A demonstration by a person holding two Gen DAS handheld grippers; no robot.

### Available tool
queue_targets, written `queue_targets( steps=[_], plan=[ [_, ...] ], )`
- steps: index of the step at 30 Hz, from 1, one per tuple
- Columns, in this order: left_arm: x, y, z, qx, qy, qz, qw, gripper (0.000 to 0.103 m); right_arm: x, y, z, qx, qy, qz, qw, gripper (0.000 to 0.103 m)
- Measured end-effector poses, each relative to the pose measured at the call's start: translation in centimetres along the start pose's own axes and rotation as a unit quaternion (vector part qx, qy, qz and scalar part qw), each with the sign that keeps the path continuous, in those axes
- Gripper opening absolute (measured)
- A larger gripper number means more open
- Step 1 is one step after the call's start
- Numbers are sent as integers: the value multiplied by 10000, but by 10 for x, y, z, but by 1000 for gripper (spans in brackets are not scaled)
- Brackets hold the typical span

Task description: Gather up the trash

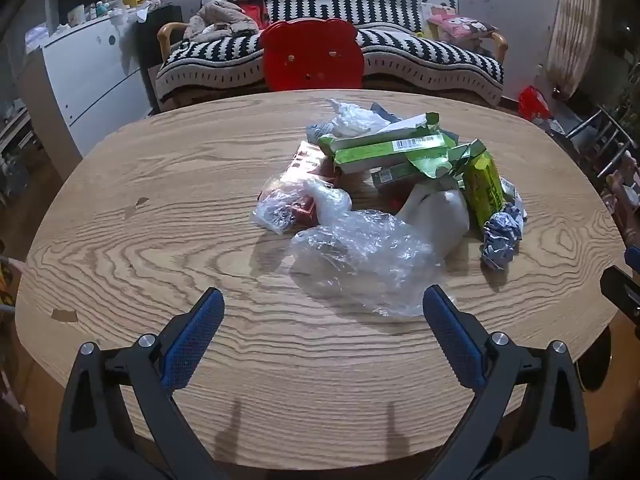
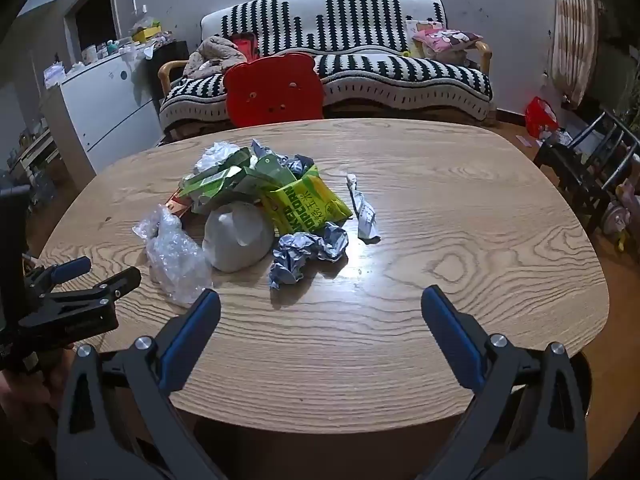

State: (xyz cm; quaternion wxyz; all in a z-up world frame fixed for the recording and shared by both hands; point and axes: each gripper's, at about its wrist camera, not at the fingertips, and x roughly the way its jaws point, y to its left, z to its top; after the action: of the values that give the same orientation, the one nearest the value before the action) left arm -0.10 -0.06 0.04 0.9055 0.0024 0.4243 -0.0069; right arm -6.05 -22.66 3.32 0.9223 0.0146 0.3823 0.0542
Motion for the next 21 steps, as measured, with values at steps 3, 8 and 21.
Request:
queue_targets(
  steps=[3,8,21],
  plan=[
    [2,1,2,-50,144,-38,9999,97,0,0,0,4,22,-74,10000,97],
    [1,2,2,-8,91,-9,10000,97,3,2,-1,-58,77,-47,9999,97],
    [-2,0,-1,30,53,25,10000,97,1,4,-2,-44,64,-24,10000,97]
  ],
)
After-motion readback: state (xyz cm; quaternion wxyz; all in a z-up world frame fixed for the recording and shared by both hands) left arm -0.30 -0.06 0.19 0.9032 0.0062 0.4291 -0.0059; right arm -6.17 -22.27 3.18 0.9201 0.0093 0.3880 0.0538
